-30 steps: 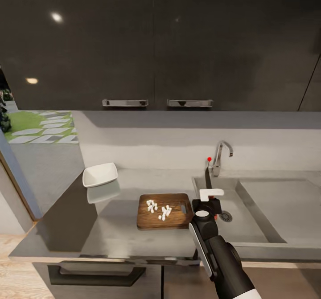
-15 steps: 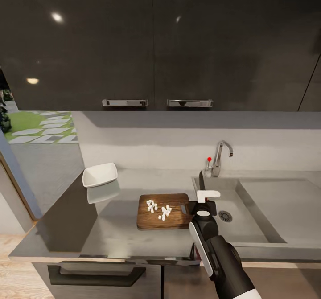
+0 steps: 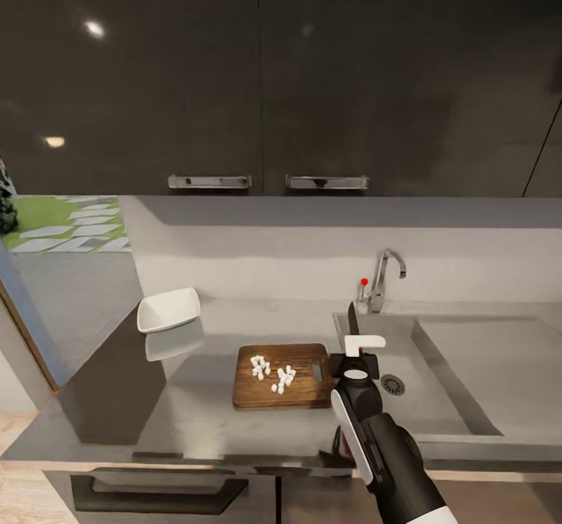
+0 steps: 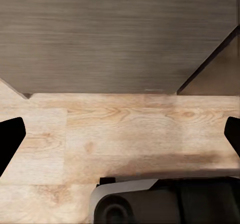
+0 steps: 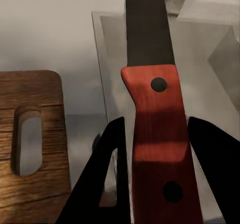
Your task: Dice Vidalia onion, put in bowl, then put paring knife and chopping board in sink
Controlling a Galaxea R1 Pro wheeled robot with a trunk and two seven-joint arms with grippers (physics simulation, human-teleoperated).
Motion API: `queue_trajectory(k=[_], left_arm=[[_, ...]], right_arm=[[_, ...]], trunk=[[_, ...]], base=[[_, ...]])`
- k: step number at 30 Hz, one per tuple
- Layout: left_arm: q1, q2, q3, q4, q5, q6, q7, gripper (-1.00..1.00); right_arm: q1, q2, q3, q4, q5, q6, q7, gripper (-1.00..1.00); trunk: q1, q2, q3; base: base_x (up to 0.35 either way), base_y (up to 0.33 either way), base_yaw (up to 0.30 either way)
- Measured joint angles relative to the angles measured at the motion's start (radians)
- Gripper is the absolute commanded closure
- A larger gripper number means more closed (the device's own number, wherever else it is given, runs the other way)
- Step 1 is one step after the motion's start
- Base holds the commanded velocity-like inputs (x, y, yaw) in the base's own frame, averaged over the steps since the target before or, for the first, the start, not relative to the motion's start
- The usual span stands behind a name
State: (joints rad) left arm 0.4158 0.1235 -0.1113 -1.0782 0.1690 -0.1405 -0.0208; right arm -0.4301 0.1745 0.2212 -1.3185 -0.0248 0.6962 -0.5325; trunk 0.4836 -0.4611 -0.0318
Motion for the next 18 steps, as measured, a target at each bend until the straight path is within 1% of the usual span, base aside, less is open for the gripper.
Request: queue_trajectory(k=[3,5,6,8,10,12,18], left_arm=[[0.000,0.000,-0.003,0.012,0.001,0.001,0.000,-1.00],[0.000,0.000,-0.004,0.015,0.001,0.001,0.000,-1.00],[0.000,0.000,-0.004,0.016,0.001,0.001,0.000,-1.00],[0.000,-0.001,-0.005,0.017,0.001,0.001,0.000,-1.00],[0.000,-0.002,-0.007,0.021,0.002,0.001,0.000,-1.00],[0.000,-0.002,-0.009,0.024,0.002,0.001,0.000,-1.00],[0.000,-0.003,-0.010,0.039,0.002,0.001,0.000,-1.00]], right_arm=[[0.000,0.000,0.001,0.006,-0.001,0.001,0.000,1.00],[0.000,0.000,0.001,0.019,-0.013,0.001,0.001,1.00],[0.000,0.000,0.001,0.021,-0.023,0.002,0.001,1.00],[0.000,0.000,0.000,0.025,-0.076,0.005,0.003,1.00],[0.000,0.000,0.000,0.026,-0.098,0.006,0.003,1.00],[0.000,0.000,0.000,0.026,-0.106,0.006,0.003,1.00],[0.000,0.000,0.000,0.026,-0.111,0.006,0.003,1.00]], trunk=[[0.000,0.000,0.000],[0.000,0.000,0.000],[0.000,0.000,0.000],[0.000,0.000,0.000],[0.000,0.000,0.000],[0.000,0.000,0.000],[0.000,0.000,0.000]], base=[[0.144,-0.173,0.000],[0.043,-0.174,0.000],[0.017,-0.174,0.000],[0.006,-0.175,0.000],[0.002,-0.183,0.000],[0.000,-0.197,0.000],[0.000,-0.207,0.000]])
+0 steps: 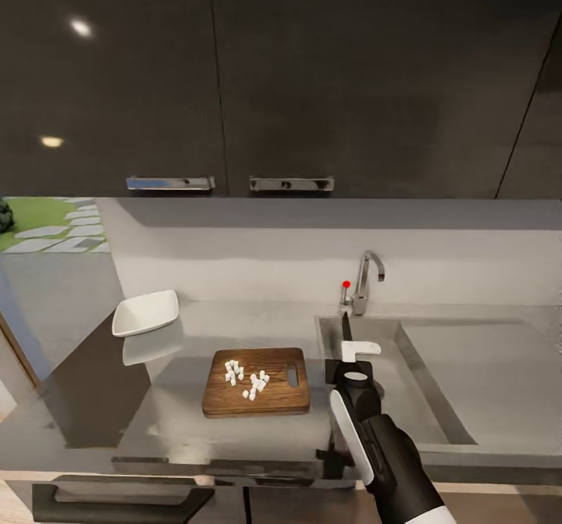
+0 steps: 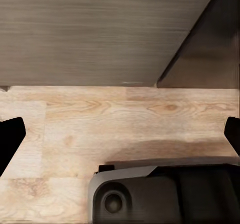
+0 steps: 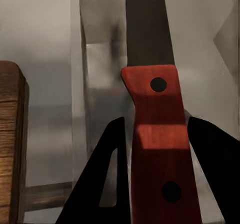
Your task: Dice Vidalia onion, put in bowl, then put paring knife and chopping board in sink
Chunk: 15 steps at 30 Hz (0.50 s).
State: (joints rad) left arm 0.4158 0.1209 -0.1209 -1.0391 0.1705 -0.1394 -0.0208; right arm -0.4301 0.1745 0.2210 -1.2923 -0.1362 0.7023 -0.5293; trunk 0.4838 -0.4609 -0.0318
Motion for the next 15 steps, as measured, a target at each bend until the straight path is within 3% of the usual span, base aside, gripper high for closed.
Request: queue_trajectory(k=[5,10,15], left_arm=[[0.000,-0.001,0.000,0.007,0.000,0.000,0.000,-1.00],[0.000,-0.001,0.000,0.009,0.000,0.000,0.000,-1.00],[0.000,-0.001,0.000,0.010,0.001,0.000,0.000,-1.00]], right_arm=[[0.000,0.000,-0.001,0.000,-0.024,0.012,0.067,1.00],[0.000,-0.017,-0.004,0.003,-0.064,0.112,0.192,1.00],[0.000,-0.030,-0.029,0.057,-0.067,0.122,0.214,1.00]], trunk=[[0.000,0.000,0.000],[0.000,0.000,0.000],[0.000,0.000,0.000]], base=[[0.000,-0.215,0.000],[0.000,-0.149,0.000],[0.000,-0.010,0.000]])
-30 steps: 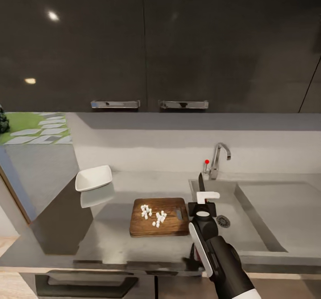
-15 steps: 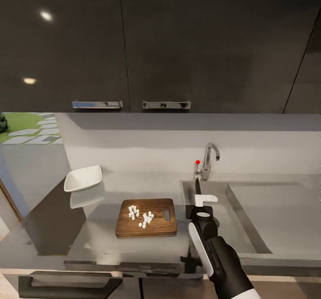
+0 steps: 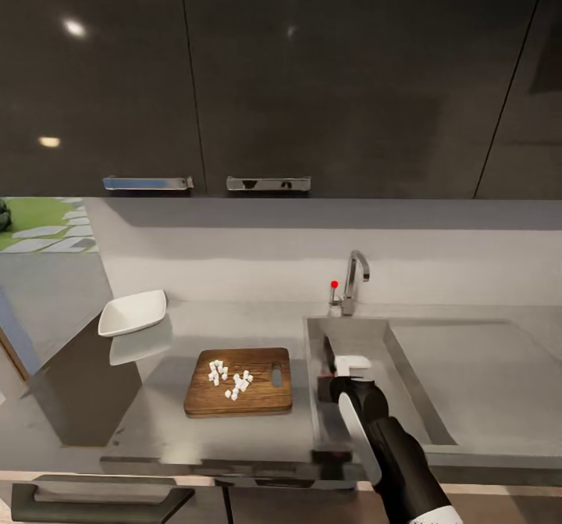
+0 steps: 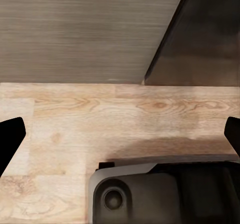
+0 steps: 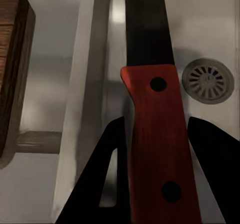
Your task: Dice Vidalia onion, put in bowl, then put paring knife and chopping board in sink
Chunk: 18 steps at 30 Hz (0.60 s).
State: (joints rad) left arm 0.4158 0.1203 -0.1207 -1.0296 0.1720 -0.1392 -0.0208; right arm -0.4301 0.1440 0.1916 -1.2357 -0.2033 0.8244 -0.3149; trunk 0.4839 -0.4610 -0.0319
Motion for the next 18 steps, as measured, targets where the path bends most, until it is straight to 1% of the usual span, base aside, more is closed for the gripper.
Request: queue_trajectory(k=[3,6,8,11,13,14,15,17,18], left_arm=[[0.000,0.000,0.000,-0.001,0.000,0.000,0.000,-1.00],[0.000,0.000,0.000,0.000,0.000,0.000,0.000,-1.00],[0.000,-0.001,0.000,0.000,0.000,0.000,0.000,-1.00],[0.000,-0.001,0.000,-0.001,0.000,0.000,0.000,-1.00],[0.000,-0.002,0.000,0.000,0.000,0.000,0.000,-1.00],[0.000,-0.002,0.000,0.001,0.000,0.000,0.000,-1.00],[0.000,-0.002,0.000,0.001,0.001,0.000,0.000,-1.00],[0.000,-0.002,0.000,0.003,0.001,0.000,0.000,-1.00],[0.000,-0.002,0.000,0.003,0.001,0.000,0.000,-1.00]], right_arm=[[0.000,-0.004,-0.009,0.019,-0.001,0.000,0.004,1.00],[0.000,-0.013,-0.041,0.033,0.001,-0.001,0.006,1.00],[0.000,-0.020,-0.054,0.035,0.000,-0.001,0.007,1.00],[0.000,-0.021,-0.057,0.036,-0.007,-0.002,0.010,1.00],[0.000,-0.023,-0.058,0.036,-0.023,-0.002,0.035,1.00],[0.000,-0.026,-0.058,0.036,-0.025,-0.002,0.051,1.00],[0.000,-0.036,-0.058,0.036,-0.025,-0.001,0.061,1.00],[0.000,-0.055,-0.061,0.046,-0.026,-0.002,0.071,1.00],[0.000,-0.060,-0.065,0.062,-0.027,-0.005,0.073,1.00]], trunk=[[0.000,0.000,0.000],[0.000,0.000,0.000],[0.000,0.000,0.000],[0.000,0.000,0.000],[0.000,0.000,0.000],[0.000,0.000,0.000],[0.000,0.000,0.000],[0.000,0.000,0.000],[0.000,0.000,0.000]], base=[[0.000,0.000,0.000],[0.002,0.000,0.000],[0.136,-0.022,0.000],[0.176,-0.047,0.000],[0.048,-0.011,0.000],[0.017,-0.004,0.000],[0.009,-0.002,0.000],[0.003,-0.001,0.000],[0.001,0.000,0.000]])
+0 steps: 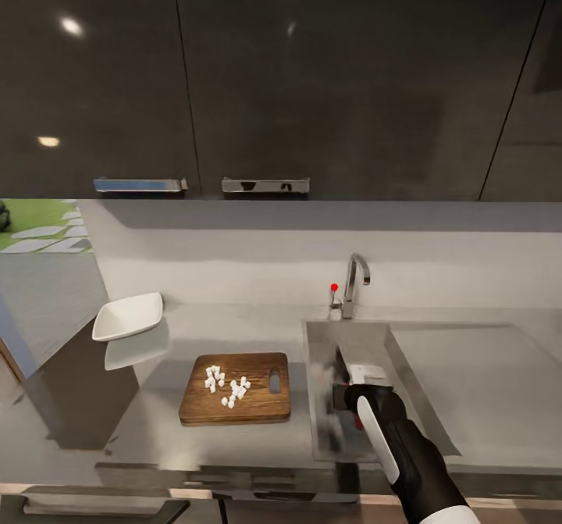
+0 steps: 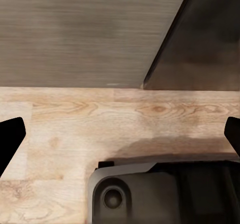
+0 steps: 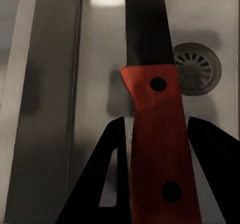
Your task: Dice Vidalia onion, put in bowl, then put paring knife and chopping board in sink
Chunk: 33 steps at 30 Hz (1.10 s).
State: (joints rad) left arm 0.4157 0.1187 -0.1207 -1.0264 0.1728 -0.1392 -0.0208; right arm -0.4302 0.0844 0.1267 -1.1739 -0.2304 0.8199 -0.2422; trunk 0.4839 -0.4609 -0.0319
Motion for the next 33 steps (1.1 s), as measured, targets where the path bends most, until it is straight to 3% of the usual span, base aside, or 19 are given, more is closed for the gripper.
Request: queue_trajectory(k=[5,11,15,19,23,33], left_arm=[[0.000,0.000,0.000,0.001,0.000,0.000,0.000,-1.00],[0.000,0.000,0.000,0.002,0.001,0.000,0.000,-1.00],[0.000,-0.001,0.000,0.011,0.000,0.000,0.000,-1.00],[-0.001,-0.002,0.000,0.016,0.000,0.000,0.000,-1.00],[-0.001,-0.002,0.000,0.018,0.000,0.000,0.000,-1.00],[-0.001,-0.002,0.000,0.018,0.000,0.000,0.000,-1.00]], right_arm=[[0.000,-0.004,-0.014,0.106,-0.001,-0.062,0.002,1.00],[0.000,-0.005,-0.015,0.128,-0.003,-0.093,0.003,1.00],[0.000,-0.006,-0.011,0.131,0.000,-0.204,0.003,1.00],[0.000,-0.006,-0.009,0.147,-0.001,-0.247,0.003,1.00],[0.000,-0.004,-0.009,0.244,-0.001,-0.316,0.003,1.00],[0.000,-0.004,-0.009,0.276,0.000,-0.339,0.003,1.00]], trunk=[[0.000,0.000,0.000],[0.000,0.000,0.000],[0.000,0.000,0.000],[0.000,0.000,0.000],[0.000,0.000,0.000],[0.000,0.000,0.000]], base=[[0.001,0.000,0.000],[0.114,-0.047,0.000],[0.020,-0.006,0.000],[0.001,0.000,0.000],[0.000,0.000,0.000],[0.000,0.000,0.000]])
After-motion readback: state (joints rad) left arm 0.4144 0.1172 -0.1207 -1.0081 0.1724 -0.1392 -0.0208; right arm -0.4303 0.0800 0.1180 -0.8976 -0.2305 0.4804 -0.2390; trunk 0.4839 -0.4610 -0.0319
